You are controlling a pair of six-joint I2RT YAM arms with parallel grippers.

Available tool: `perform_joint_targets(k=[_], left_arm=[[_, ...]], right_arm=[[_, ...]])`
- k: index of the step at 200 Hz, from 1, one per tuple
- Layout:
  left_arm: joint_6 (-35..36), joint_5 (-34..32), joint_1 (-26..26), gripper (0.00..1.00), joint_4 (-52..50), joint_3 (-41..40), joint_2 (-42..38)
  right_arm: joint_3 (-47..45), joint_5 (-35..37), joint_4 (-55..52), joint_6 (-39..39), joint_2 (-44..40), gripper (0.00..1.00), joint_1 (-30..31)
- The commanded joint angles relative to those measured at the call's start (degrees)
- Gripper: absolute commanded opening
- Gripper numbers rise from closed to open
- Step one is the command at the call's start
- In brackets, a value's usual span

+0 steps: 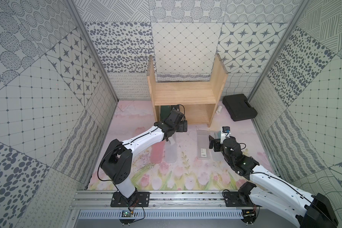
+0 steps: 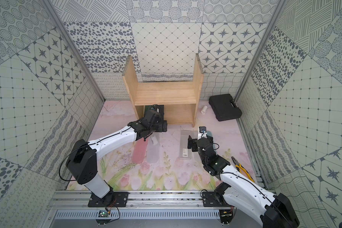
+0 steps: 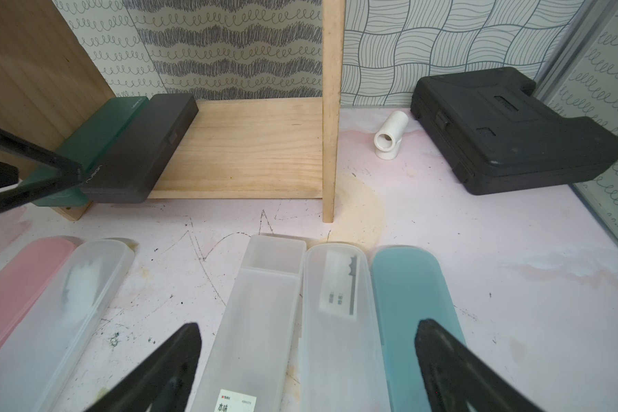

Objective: Remove the pencil cases from the shelf
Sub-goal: Pick up the pencil case from the shelf.

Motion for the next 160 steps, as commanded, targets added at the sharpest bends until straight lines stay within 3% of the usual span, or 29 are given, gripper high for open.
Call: perform_joint_targets(k=[1, 51, 160], left_arm=[[1.4, -6.0, -0.2, 0.99, -2.5, 3.7, 4.5], [0.9, -8.5, 0.3, 0.99, -1.7, 6.2, 9.2], [-0.4, -6.4, 2.0, 0.99, -0.4, 6.7, 11.5]], right_arm=[[-0.5, 0.5, 2.8, -0.3, 0.1, 0.98, -0.3], [-0.6, 0.4, 2.7, -0.1, 0.1, 0.98, -0.6], [-0.7, -0.1, 2.7, 0.2, 0.7, 0.98, -1.1]])
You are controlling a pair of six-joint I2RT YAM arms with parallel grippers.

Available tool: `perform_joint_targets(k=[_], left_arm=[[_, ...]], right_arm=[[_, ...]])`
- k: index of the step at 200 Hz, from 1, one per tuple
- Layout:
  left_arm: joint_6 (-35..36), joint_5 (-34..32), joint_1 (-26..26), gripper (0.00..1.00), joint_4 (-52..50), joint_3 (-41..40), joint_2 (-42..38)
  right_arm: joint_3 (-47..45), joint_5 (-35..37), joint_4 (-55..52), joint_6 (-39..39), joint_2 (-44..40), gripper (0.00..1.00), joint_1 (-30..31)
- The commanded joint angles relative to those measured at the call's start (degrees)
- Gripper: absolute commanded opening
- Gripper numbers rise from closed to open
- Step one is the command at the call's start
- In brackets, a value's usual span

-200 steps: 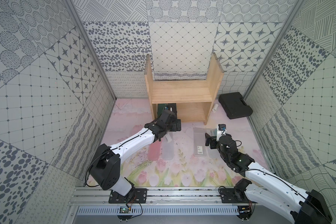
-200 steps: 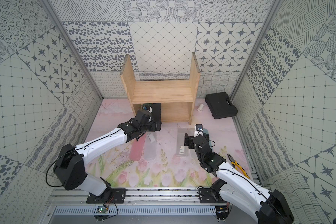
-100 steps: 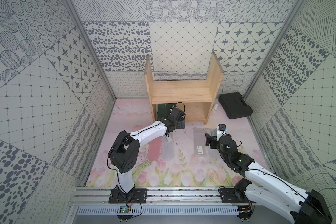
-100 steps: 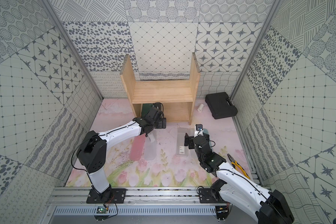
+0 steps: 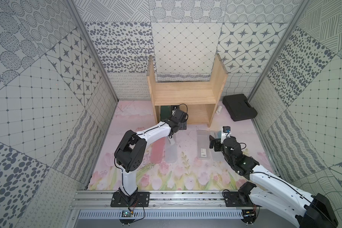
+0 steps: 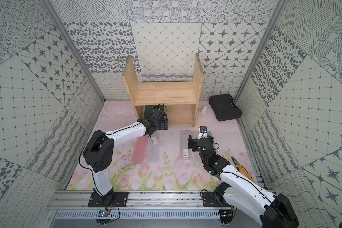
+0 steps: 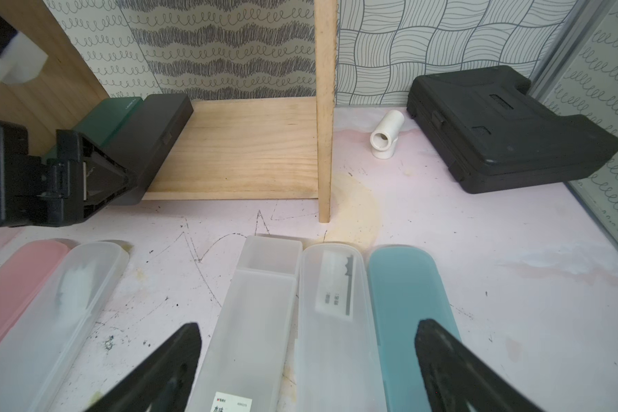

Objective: Remove the pencil cases from the shelf
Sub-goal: Pick up the pencil case from the shelf.

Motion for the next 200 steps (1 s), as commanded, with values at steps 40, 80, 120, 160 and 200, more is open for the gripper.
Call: perform_joint_targets(k=[40, 80, 120, 160, 200], left_arm=[[-0.2, 2.6, 0.2, 0.99, 0.0, 1.0, 1.1], [0.1, 3.8, 0.0, 0.99, 0.1, 1.5, 1.6], [0.4, 4.2, -0.4, 0.99, 0.4, 1.9, 1.7], [0.4, 4.9, -1.0, 0.99, 0.8, 2.2, 1.7], [-0.2, 2.5, -1.1, 0.99, -1.1, 4.1, 2.5]], right_arm=[[-0.7, -0.2, 2.8, 0.2, 0.7, 0.98, -0.4], [-0.6, -0.6, 2.8, 0.3, 0.9, 0.98, -0.6], [-0.6, -0.7, 2.7, 0.4, 1.0, 0.98, -0.6], [-0.6, -1.1, 2.8, 0.5, 1.1, 0.98, -0.7], [-0.7, -1.1, 2.7, 0.6, 1.0, 0.98, -0.8]])
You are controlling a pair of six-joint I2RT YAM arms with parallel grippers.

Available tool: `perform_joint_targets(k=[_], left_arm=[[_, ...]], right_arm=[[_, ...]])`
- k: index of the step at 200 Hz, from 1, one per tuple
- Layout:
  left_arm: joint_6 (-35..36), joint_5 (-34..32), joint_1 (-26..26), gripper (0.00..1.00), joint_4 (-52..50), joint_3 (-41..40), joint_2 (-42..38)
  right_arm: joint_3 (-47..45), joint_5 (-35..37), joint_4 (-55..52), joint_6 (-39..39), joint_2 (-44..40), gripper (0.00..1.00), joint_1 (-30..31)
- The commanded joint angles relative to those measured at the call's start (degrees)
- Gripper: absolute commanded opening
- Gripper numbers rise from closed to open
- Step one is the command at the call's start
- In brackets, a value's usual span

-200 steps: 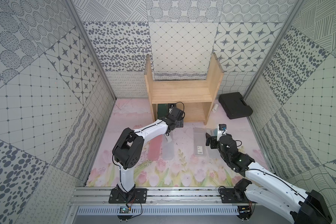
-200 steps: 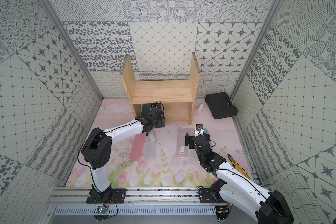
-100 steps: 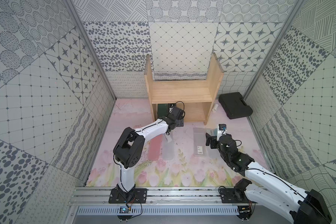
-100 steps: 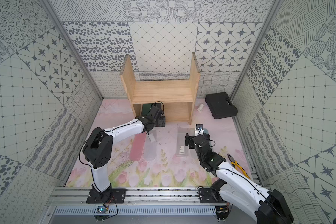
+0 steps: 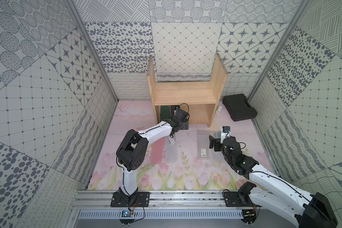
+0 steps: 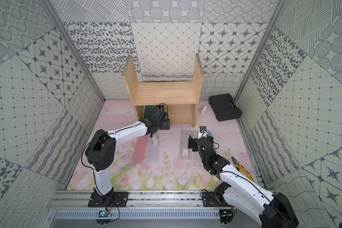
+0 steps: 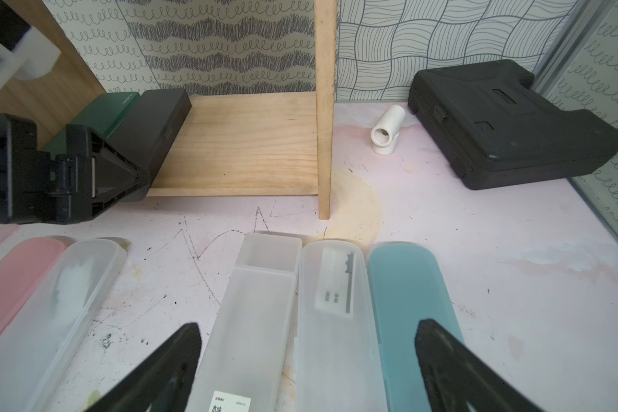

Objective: Remove the pencil cases from the shelf
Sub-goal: Pick up the pencil case from the shelf.

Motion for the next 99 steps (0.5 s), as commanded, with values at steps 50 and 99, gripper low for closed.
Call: perform_joint_targets(k=[50, 99], left_arm=[[-0.5, -2.7, -0.4, 0.99, 0.3, 2.2, 2.7], [0.2, -4.5, -0.3, 0.97, 0.7, 3.2, 4.5]], right_arm=[[-0.6, -0.7, 2.4, 0.5, -0.2, 0.98, -0.4], [-0.6, -0.7, 2.3, 0.4, -0.3, 0.98, -0.4]])
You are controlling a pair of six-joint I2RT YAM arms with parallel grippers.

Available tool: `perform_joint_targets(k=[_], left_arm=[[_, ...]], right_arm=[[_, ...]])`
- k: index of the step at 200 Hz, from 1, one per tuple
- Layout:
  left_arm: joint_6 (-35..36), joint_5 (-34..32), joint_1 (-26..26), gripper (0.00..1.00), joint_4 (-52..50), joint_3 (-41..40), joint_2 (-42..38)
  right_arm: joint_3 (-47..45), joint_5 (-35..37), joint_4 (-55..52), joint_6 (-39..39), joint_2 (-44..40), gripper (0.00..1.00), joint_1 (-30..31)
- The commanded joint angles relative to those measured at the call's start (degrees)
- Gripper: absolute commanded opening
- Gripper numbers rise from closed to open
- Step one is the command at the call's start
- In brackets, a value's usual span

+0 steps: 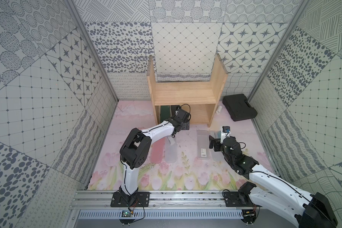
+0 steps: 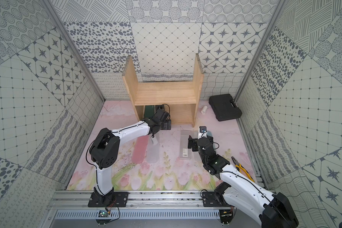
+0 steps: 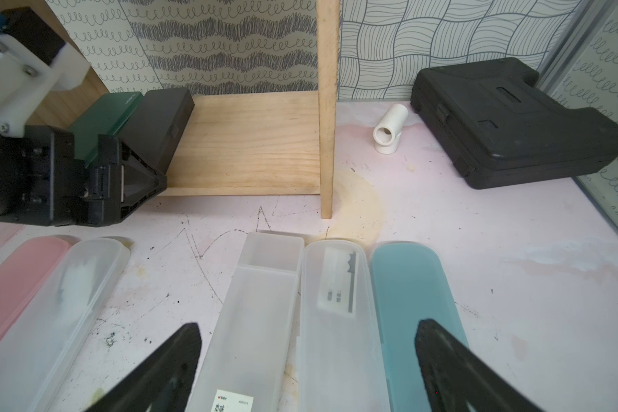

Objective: Remove the pencil cases from the shelf
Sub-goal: Pick up the pencil case from the shelf.

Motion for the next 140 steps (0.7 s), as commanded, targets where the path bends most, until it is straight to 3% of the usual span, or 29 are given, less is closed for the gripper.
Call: perform_joint_targets(k=[1, 83, 140], left_arm=[[0.2, -3.2, -0.1, 0.97, 0.7, 1.3, 1.1], [1.0, -5.1, 0.6, 0.9, 1.6, 3.9, 4.1], [0.8, -5.5, 1.2, 0.79, 1.9, 3.8, 4.3]], right_arm=[[-0.6, -0.2, 2.3, 0.3, -0.3, 0.98, -0.3], [-0.6, -0.3, 2.3, 0.3, -0.2, 0.98, -0.4], [-0.6, -0.4, 2.4, 0.3, -0.2, 0.98, -0.5]])
